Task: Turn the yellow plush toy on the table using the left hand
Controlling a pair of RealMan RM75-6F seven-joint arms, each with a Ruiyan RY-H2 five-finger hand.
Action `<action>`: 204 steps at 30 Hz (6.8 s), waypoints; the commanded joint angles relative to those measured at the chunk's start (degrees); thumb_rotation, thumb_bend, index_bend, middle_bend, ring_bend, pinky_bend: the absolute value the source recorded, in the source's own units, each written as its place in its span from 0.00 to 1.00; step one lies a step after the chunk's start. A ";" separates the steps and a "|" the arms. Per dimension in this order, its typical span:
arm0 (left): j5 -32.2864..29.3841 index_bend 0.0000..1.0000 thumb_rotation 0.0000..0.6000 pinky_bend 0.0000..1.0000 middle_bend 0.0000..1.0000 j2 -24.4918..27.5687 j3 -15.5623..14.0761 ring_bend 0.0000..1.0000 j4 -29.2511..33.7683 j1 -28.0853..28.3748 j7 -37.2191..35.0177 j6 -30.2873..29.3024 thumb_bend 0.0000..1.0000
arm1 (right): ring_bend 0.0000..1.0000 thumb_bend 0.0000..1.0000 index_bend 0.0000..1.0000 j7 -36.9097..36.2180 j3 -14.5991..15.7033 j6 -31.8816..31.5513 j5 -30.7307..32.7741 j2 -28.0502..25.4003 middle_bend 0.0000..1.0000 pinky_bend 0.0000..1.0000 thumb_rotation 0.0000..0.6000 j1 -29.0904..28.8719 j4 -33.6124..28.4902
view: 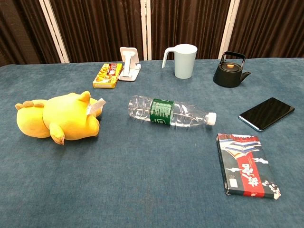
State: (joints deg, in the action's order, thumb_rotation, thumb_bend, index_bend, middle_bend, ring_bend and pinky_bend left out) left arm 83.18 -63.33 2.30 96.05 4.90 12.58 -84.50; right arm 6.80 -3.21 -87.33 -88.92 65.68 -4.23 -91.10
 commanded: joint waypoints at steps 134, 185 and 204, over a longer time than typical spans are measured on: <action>-13.19 0.00 1.00 0.00 0.00 -29.42 3.50 0.00 -20.71 24.61 15.79 22.77 1.00 | 0.00 0.02 0.00 -2.96 0.65 3.52 1.73 -0.58 0.00 0.00 1.00 -0.58 -0.31; -9.09 0.00 1.00 0.00 0.00 -25.71 2.04 0.00 -20.80 20.79 11.10 14.68 1.00 | 0.00 0.02 0.00 -1.46 1.11 3.90 1.34 0.05 0.00 0.00 1.00 -0.73 -0.23; -1.95 0.00 1.00 0.00 0.00 -18.07 -1.15 0.00 -10.52 11.71 6.81 -0.15 0.22 | 0.00 0.02 0.00 -2.08 0.93 2.19 0.28 -0.22 0.00 0.00 1.00 -0.37 -0.38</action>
State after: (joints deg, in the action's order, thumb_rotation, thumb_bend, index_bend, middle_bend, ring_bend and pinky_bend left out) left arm 80.39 -82.84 2.21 84.22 18.34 19.91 -82.88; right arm 4.73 -2.28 -84.97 -88.48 65.42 -4.64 -91.49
